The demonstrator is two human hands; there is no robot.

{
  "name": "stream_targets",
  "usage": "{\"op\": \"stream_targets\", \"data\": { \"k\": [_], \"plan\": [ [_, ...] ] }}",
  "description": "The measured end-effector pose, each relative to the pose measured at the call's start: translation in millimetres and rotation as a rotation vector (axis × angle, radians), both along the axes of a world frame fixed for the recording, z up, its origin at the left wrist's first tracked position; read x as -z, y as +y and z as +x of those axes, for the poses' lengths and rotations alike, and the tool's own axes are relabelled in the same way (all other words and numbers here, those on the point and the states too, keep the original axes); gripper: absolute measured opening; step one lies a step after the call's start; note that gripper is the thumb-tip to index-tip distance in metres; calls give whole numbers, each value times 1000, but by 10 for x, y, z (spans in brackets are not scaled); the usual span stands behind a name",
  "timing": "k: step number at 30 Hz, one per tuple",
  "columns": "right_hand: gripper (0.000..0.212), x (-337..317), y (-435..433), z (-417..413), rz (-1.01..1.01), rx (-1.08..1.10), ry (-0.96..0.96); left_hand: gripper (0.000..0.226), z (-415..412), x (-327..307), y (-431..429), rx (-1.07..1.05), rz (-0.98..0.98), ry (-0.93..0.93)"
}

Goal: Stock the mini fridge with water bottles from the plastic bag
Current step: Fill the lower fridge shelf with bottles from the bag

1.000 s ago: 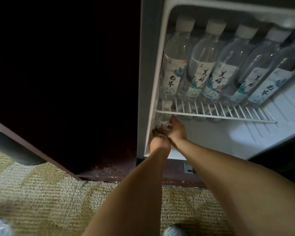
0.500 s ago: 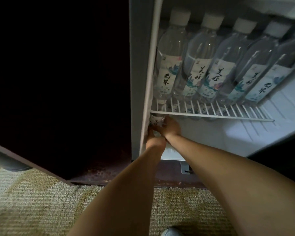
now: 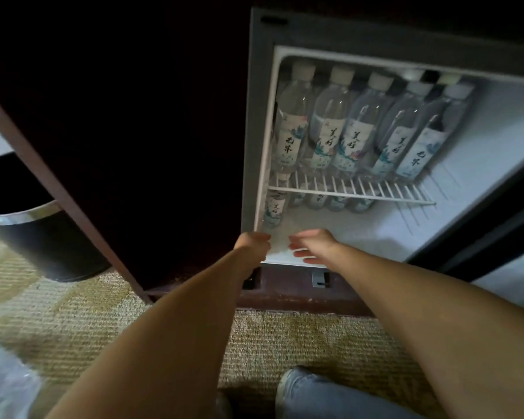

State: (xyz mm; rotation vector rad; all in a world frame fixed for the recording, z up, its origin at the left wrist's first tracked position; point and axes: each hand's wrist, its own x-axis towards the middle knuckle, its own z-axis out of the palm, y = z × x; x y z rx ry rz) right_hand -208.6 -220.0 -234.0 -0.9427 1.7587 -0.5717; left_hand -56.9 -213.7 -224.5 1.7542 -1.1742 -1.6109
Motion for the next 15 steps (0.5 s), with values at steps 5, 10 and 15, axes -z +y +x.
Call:
{"op": "stream_targets", "data": {
  "k": [5,10,15],
  "plan": [
    [27,-460,381,-27,-46,5,-59,11,274,-227,394,-229,-19,54],
    [26,-903,850,280,-116,65,-138,23,390,-679,760,-352,-154,50],
    [29,-1305,1419,640,-165,-7,-266,14,477,-1019,1401,-342,-265,92]
  ]
}}
